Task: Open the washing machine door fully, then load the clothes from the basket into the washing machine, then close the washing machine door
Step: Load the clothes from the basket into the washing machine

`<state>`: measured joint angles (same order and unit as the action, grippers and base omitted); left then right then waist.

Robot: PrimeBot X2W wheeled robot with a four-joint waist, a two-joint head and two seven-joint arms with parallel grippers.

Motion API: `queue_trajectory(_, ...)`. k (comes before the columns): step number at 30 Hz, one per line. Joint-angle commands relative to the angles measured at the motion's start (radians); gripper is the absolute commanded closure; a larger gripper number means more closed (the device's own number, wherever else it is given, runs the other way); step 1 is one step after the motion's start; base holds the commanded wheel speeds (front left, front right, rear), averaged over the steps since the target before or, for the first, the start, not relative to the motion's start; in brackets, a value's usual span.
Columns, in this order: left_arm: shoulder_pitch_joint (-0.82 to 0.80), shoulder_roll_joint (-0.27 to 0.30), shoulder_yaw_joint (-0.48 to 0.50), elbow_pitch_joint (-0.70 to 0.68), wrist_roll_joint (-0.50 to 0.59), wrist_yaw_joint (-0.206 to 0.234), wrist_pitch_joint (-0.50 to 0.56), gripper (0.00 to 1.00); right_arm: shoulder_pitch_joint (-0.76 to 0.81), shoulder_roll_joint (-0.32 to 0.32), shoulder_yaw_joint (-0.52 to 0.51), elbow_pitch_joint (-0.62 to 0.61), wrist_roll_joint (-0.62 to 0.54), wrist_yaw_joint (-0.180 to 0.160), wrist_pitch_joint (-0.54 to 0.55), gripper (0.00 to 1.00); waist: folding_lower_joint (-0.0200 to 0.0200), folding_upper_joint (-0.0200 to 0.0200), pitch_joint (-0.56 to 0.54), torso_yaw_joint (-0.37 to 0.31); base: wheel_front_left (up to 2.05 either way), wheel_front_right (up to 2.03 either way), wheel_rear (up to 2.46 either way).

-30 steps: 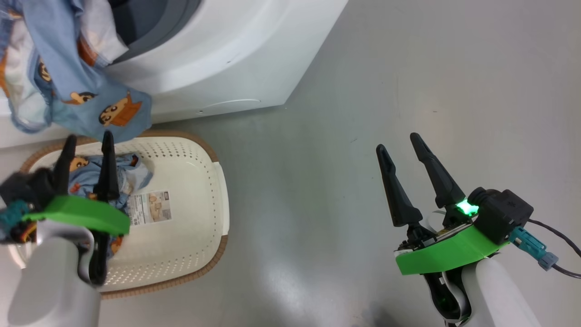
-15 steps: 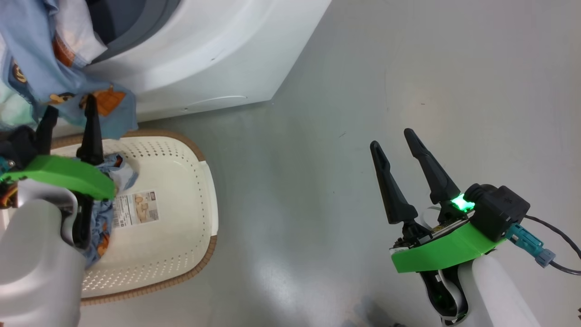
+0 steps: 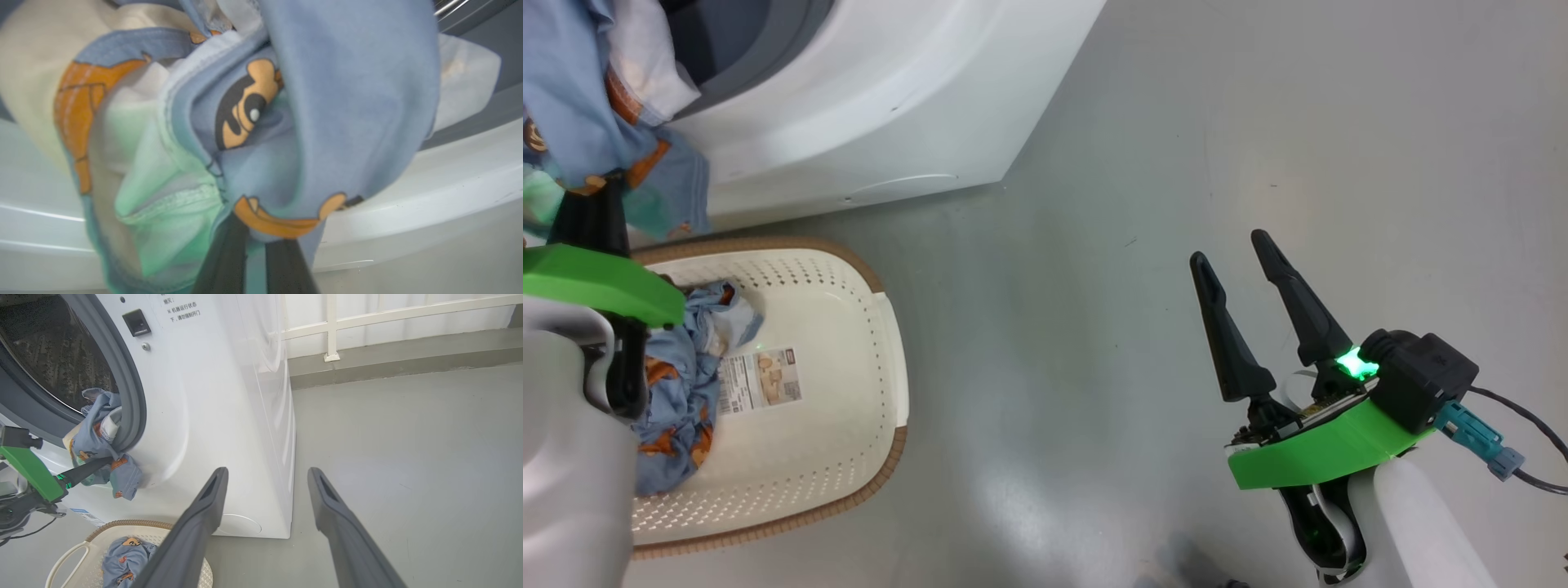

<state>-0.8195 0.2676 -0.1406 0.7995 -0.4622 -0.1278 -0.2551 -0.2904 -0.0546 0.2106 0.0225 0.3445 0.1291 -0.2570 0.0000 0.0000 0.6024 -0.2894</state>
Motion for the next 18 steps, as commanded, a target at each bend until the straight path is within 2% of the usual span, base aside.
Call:
queue_trajectory(1,-0.011,0.046,0.045,-0.036,0.003,-0.003,-0.007,1.0,0.008,0.004,0.013,-0.025,0.006,0.002,-0.005,0.0,0.0,0.0,-0.004,0.004,0.0,0.0,0.0)
queue_trajectory(11,0.066,-0.006,0.155,-0.194,0.05,-0.003,-0.007,1.0,0.014,0.004,0.005,-0.025,0.006,0.002,-0.005,0.0,0.0,0.0,-0.022,0.028,0.0,0.0,0.0)
queue_trajectory(18,0.09,-0.03,0.167,-0.286,0.071,-0.003,-0.007,1.0,0.013,0.004,0.008,-0.019,0.005,0.002,-0.005,0.0,0.0,0.0,-0.035,0.035,0.0,0.0,0.0)
